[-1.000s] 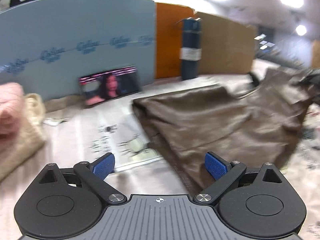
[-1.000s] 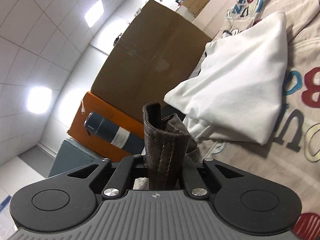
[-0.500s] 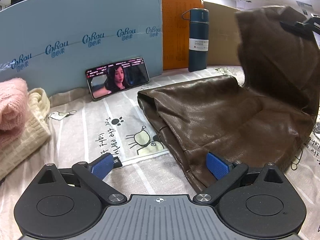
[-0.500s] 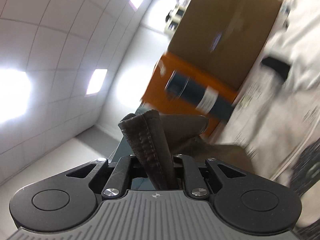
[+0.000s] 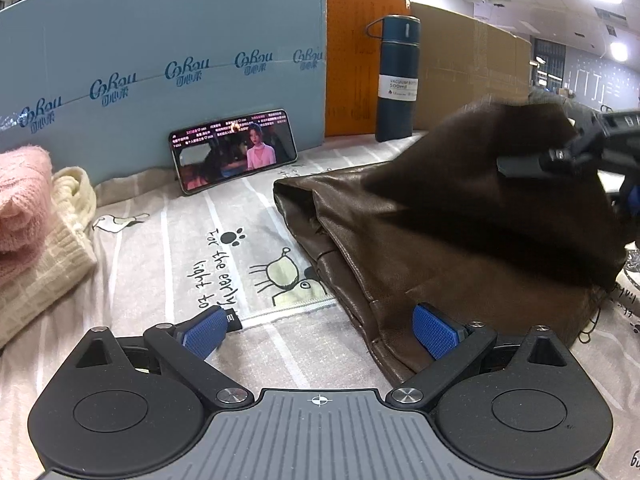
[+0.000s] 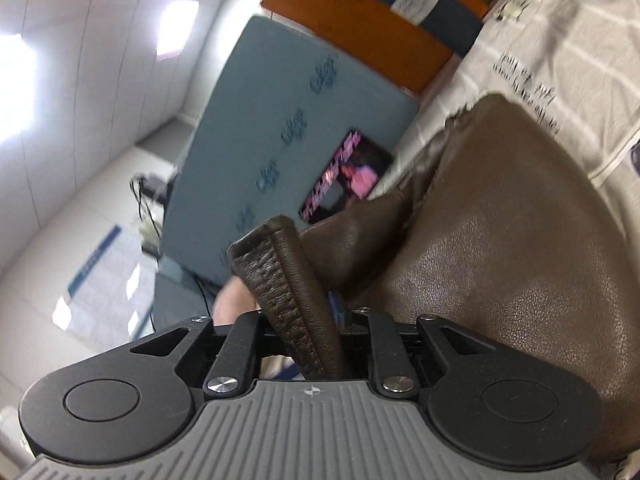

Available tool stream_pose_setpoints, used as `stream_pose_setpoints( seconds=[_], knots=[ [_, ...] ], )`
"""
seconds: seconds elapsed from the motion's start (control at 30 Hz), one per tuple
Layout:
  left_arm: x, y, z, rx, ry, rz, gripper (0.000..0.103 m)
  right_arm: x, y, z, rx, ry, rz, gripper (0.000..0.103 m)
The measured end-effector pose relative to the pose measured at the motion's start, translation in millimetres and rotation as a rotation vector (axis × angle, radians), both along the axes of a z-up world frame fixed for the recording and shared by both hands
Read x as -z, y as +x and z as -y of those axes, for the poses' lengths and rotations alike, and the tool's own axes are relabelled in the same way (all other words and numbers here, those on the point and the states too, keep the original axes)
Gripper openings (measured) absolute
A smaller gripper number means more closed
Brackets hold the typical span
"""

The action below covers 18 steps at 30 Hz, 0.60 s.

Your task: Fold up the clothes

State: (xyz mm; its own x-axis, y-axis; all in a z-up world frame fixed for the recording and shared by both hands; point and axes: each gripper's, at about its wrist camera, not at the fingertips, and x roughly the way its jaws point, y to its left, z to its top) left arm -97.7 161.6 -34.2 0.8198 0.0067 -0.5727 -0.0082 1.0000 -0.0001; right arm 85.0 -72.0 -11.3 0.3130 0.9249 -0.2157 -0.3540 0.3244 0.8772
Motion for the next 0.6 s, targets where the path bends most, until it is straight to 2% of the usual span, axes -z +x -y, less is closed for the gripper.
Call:
stream_pose_setpoints(
  seconds=[0.07,0.13,0.17,0.2,0.23,0.4,0.6],
  knots=[
    [-1,0,-1,0.000,-0.008,0.004,0.101,4,-6,2,-0.027,0.011,-0.006,0.031],
    [-2,-1,-3,-0.002,-0.017,0.012,0.101,5,-5,0,-0.067,0.038,-0.010,0.058],
    [-3,-2,-3,-0.005,-0.021,0.018,0.101,6,-5,0,-0.094,0.064,-0.014,0.066],
    [-4,-3,-4,-0.010,-0.024,0.024,0.101,7,-5,0,-0.120,0.086,-0.019,0.078],
    [-5,-3,-5,-0.023,-0.026,0.033,0.101,8,-5,-1,-0.144,0.105,-0.026,0.082],
    [-10,-5,-15,-0.119,-0.045,0.075,0.101,12,-7,-5,-0.163,0.026,-0.030,0.080],
    [-12,-5,-23,-0.141,-0.098,0.103,0.101,-2,-30,-16,-0.244,-0.103,0.188,0.085]
  ],
)
